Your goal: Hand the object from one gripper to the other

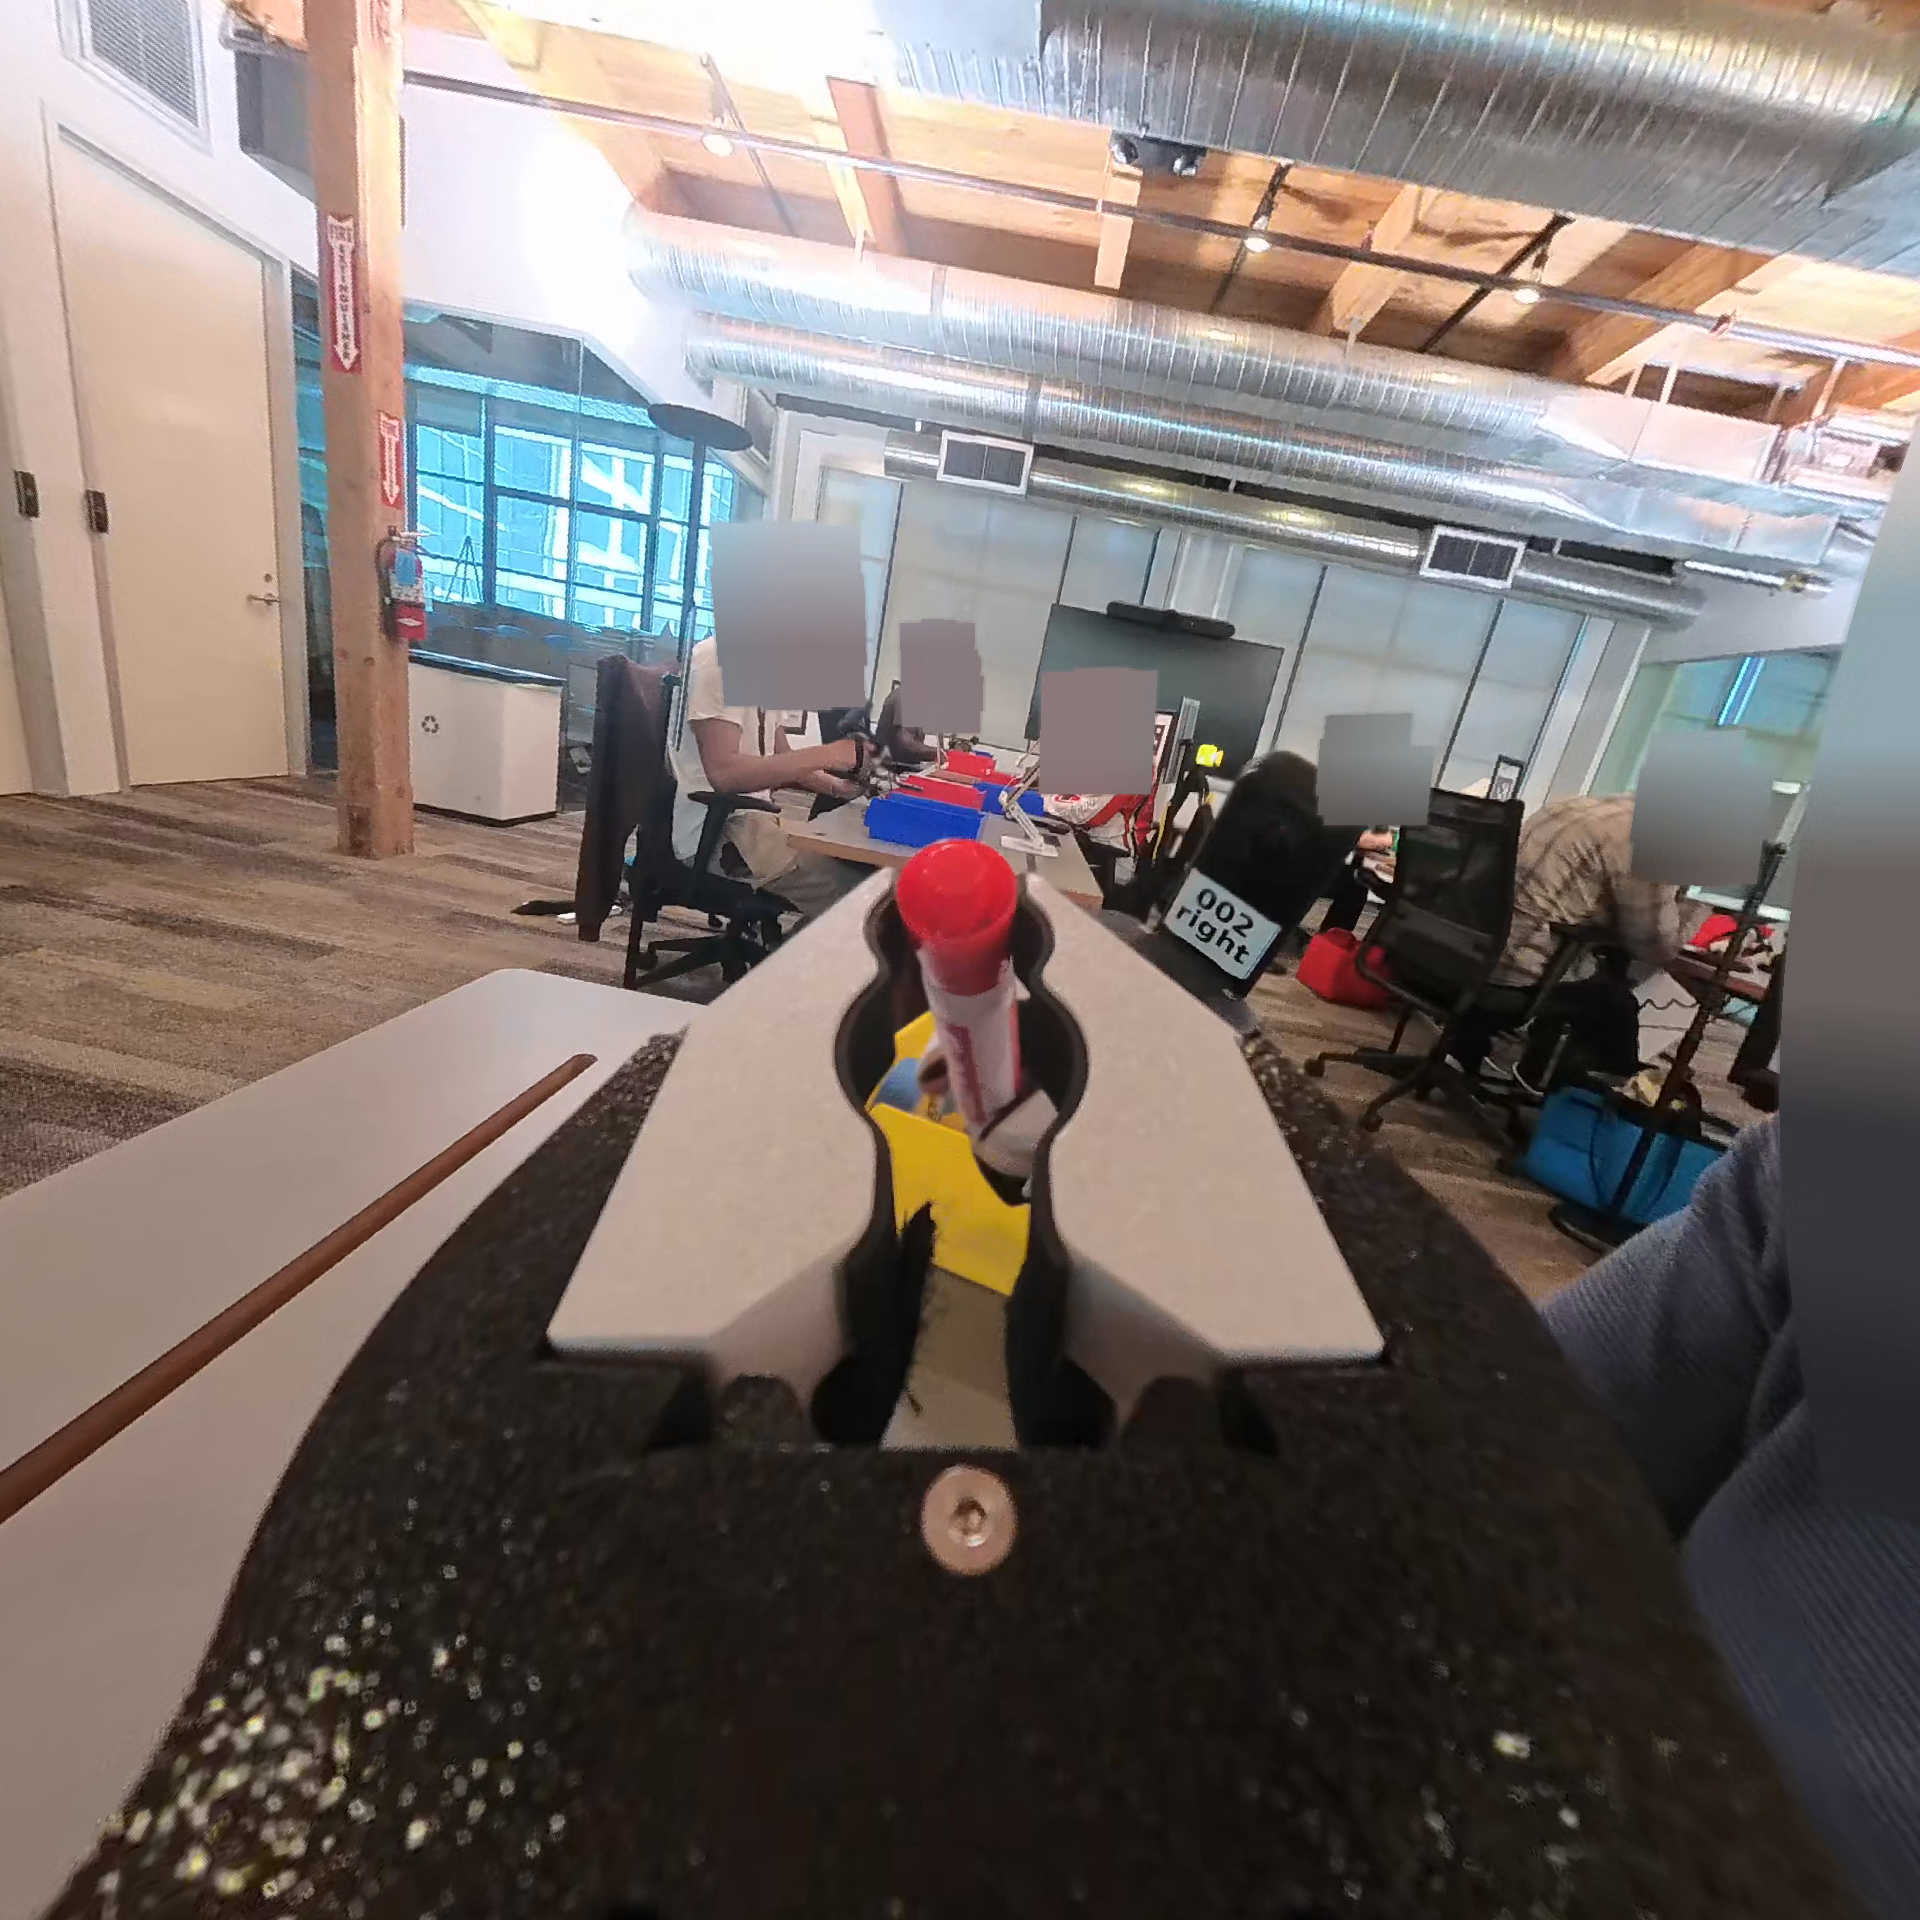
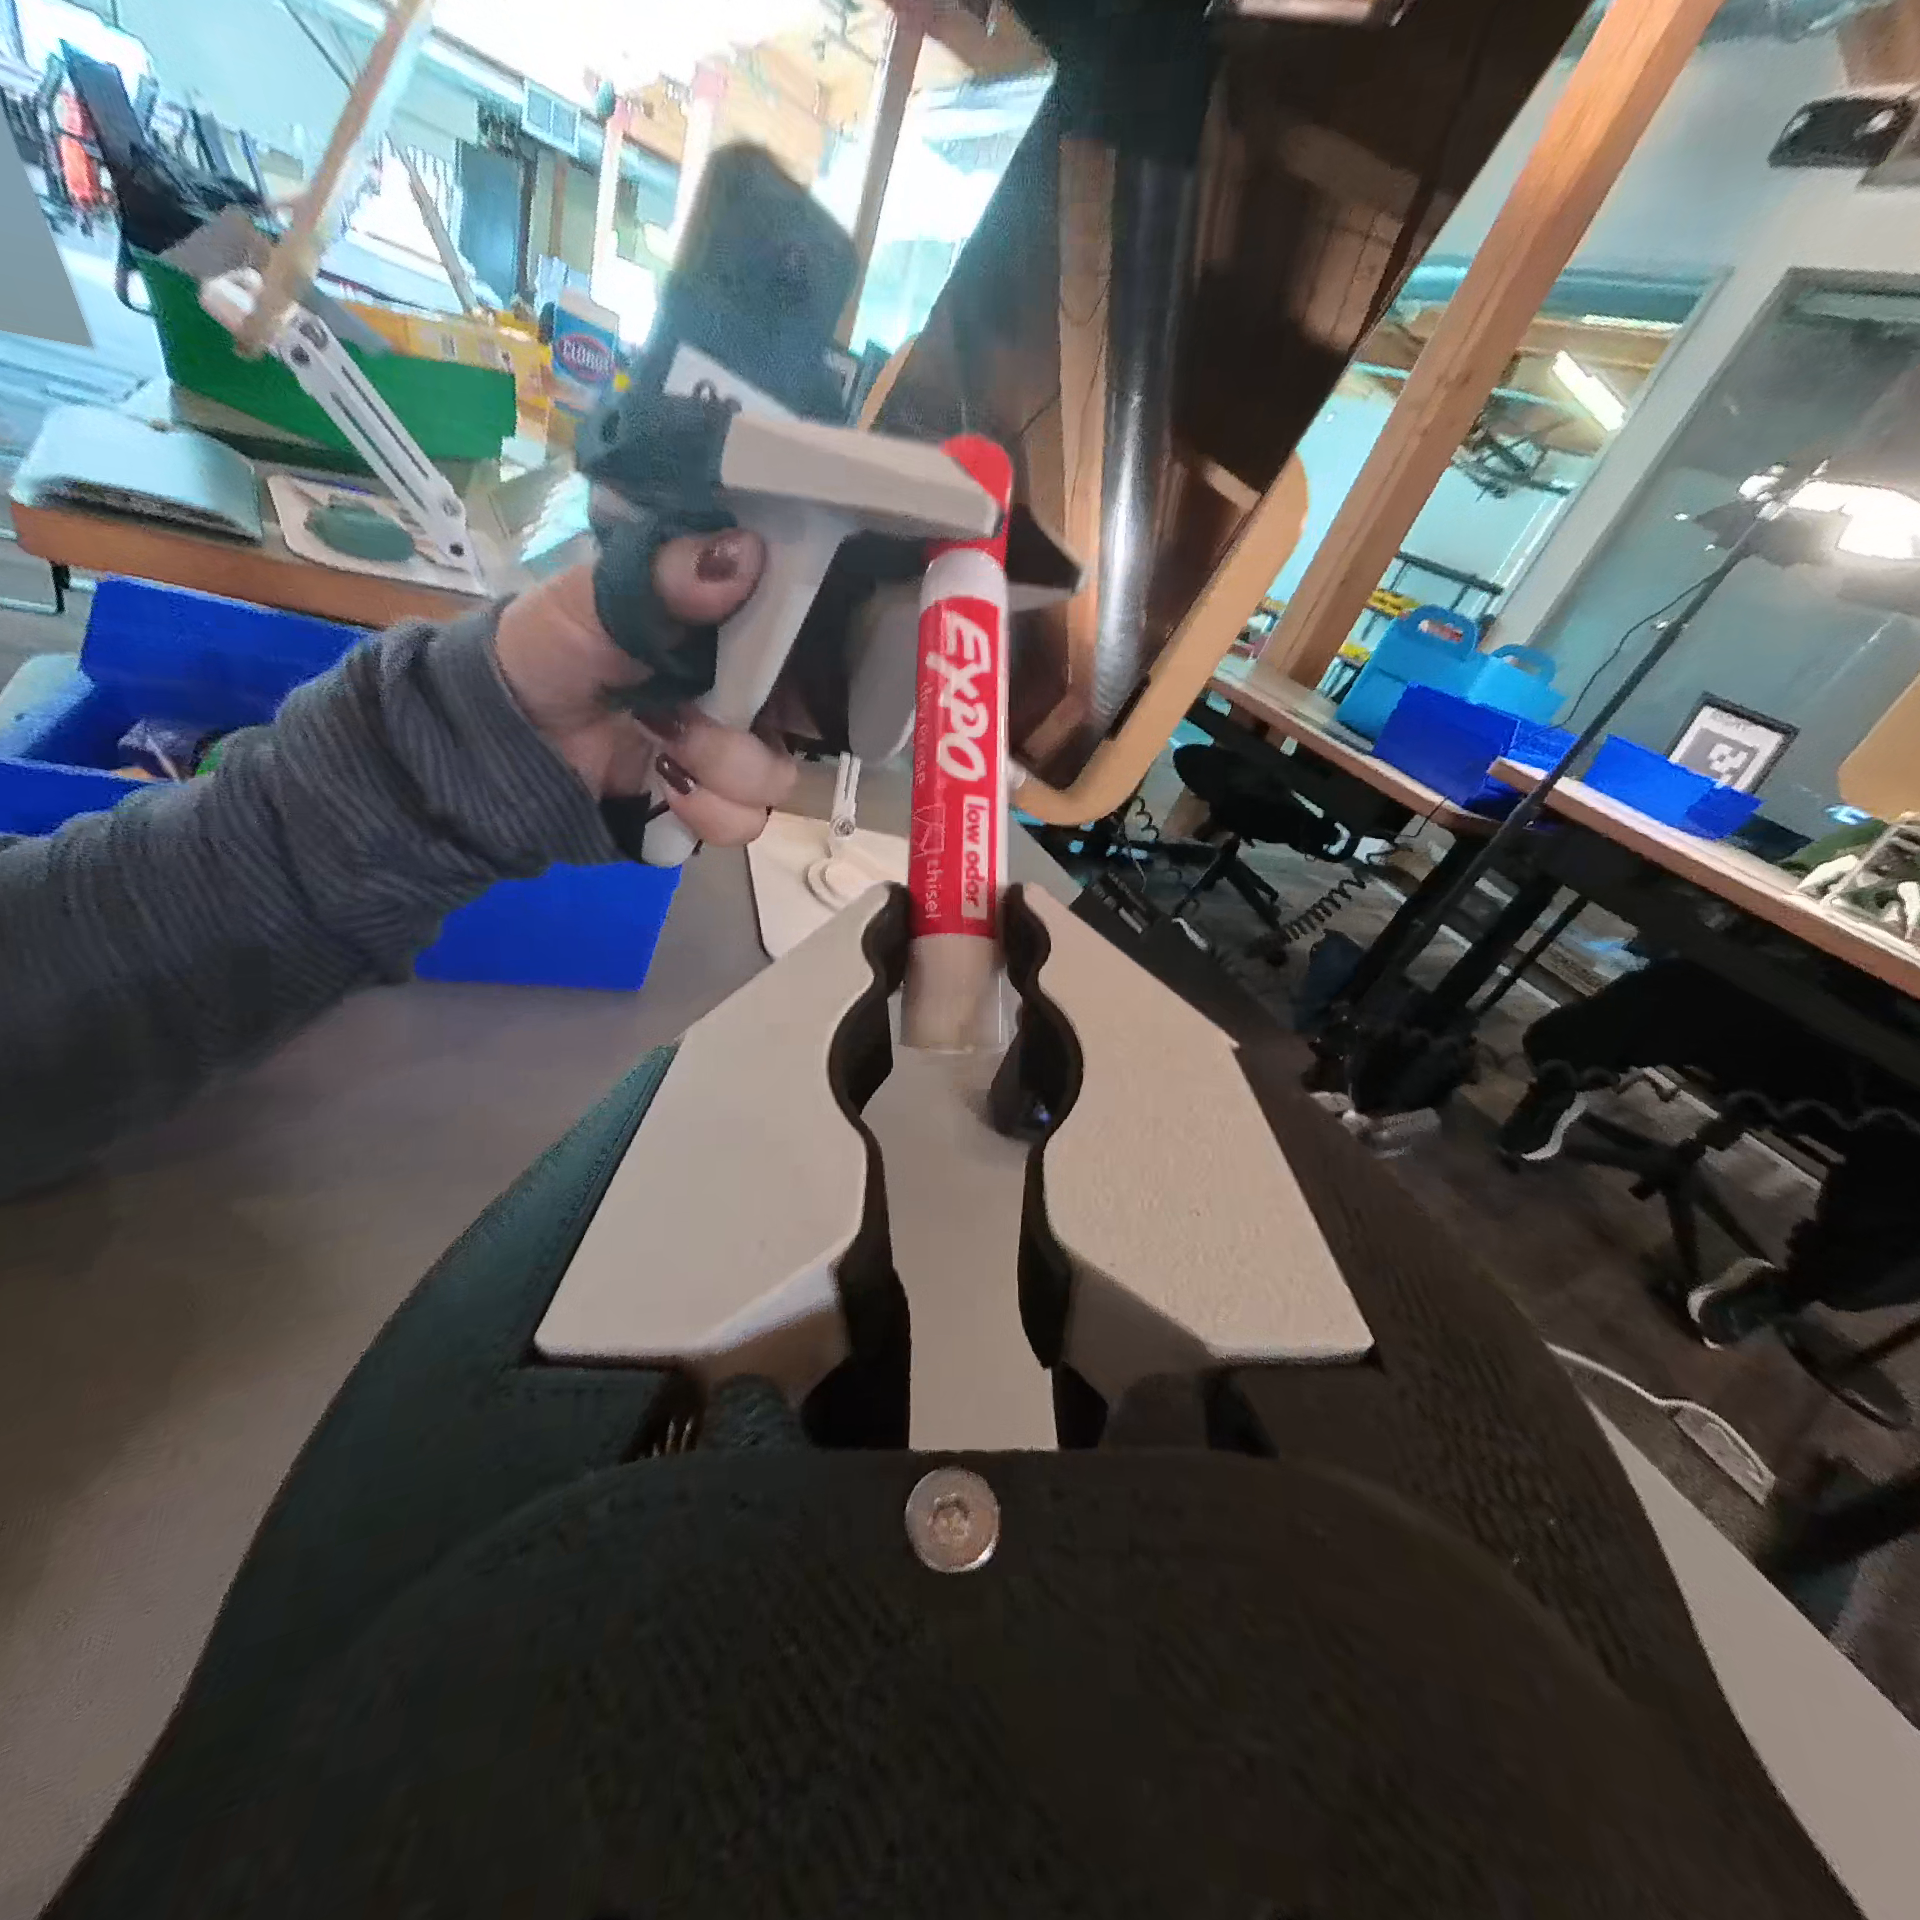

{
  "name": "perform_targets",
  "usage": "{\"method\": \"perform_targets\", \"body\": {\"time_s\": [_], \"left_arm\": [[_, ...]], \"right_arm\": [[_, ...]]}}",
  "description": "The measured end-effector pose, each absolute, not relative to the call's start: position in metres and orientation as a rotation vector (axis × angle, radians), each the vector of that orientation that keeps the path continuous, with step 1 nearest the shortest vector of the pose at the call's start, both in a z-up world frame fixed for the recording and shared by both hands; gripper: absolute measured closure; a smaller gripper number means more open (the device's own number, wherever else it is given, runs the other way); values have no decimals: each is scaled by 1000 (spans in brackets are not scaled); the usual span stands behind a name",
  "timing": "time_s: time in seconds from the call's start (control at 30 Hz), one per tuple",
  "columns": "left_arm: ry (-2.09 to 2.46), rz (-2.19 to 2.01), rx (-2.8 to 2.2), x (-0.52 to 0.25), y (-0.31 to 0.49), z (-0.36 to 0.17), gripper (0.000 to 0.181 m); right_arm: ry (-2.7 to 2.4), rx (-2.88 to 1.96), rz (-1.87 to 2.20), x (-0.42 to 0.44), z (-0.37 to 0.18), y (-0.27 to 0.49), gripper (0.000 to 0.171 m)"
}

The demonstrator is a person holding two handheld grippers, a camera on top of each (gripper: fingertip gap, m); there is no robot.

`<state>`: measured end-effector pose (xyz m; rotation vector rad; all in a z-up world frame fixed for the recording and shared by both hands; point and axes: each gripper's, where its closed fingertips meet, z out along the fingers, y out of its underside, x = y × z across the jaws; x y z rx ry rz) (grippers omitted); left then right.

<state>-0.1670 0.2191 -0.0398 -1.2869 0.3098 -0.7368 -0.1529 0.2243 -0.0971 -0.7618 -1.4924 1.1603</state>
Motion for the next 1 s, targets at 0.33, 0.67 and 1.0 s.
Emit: {"method": "perform_targets", "body": {"time_s": [0.33, 0.67, 1.0], "left_arm": [[712, 591, -1222, -176, 222, -54, 118], [1032, 1315, -1169, -183, 248, -90, 161], [421, -214, -1751, -175, 262, -121, 166]], "right_arm": [[-1496, -1043, 1124, -142, -104, 247, 154], [-1571, -1108, 1230, -137, -114, 236, 153], [-1240, -510, 345, -134, -64, 265, 106]]}}
